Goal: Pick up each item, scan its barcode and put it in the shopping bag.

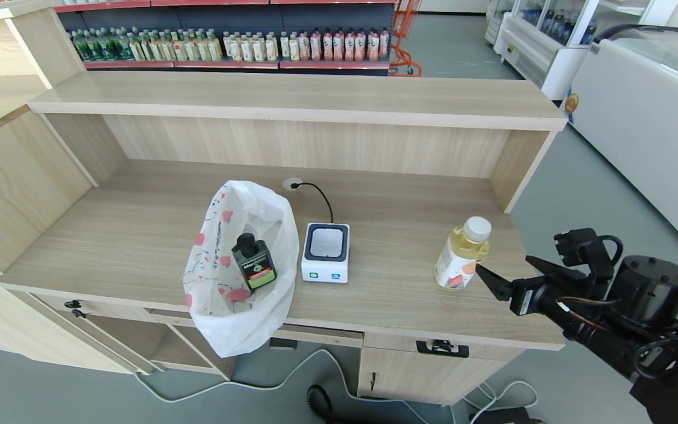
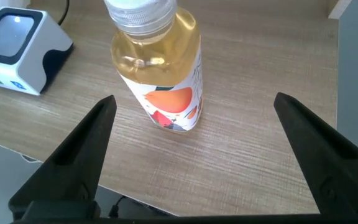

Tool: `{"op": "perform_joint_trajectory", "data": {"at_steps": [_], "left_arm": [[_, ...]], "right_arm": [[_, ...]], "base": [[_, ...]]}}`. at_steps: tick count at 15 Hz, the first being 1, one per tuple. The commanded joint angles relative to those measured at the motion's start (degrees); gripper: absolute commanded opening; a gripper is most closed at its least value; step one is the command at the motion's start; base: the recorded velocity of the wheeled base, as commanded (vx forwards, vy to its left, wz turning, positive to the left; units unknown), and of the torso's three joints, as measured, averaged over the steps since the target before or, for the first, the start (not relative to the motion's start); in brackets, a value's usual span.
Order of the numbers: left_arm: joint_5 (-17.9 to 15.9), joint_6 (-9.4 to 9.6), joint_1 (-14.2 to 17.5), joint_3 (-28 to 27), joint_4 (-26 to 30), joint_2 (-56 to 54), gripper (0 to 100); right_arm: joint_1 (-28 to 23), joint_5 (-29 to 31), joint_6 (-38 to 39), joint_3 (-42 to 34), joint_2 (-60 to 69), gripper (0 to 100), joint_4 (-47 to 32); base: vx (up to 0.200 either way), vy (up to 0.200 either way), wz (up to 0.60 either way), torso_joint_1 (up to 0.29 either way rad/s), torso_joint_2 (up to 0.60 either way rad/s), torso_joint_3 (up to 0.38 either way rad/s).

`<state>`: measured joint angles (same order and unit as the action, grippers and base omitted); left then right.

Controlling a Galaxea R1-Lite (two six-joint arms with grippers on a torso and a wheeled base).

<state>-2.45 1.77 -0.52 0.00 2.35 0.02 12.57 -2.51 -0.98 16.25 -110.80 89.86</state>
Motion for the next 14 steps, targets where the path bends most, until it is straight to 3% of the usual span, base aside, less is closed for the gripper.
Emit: {"op": "perform_joint_trajectory", "data": {"at_steps": [1, 14], "left_arm": [[-0.01, -0.01, 0.0, 0.0, -0.07, -0.02, 100], [-0.01, -0.01, 0.0, 0.0, 0.02, -0.02, 100]], "right_arm": [[0.53, 0.23, -0.34, 1.15, -3.55, 100, 0.14], [4.57, 2.77, -0.08, 12.4, -13.04, 100, 0.14]], "base": [[0.0, 0.0, 0.0, 0.0, 0.0, 0.0], [0.0, 0.0, 0.0, 0.0, 0.0, 0.0]]}}
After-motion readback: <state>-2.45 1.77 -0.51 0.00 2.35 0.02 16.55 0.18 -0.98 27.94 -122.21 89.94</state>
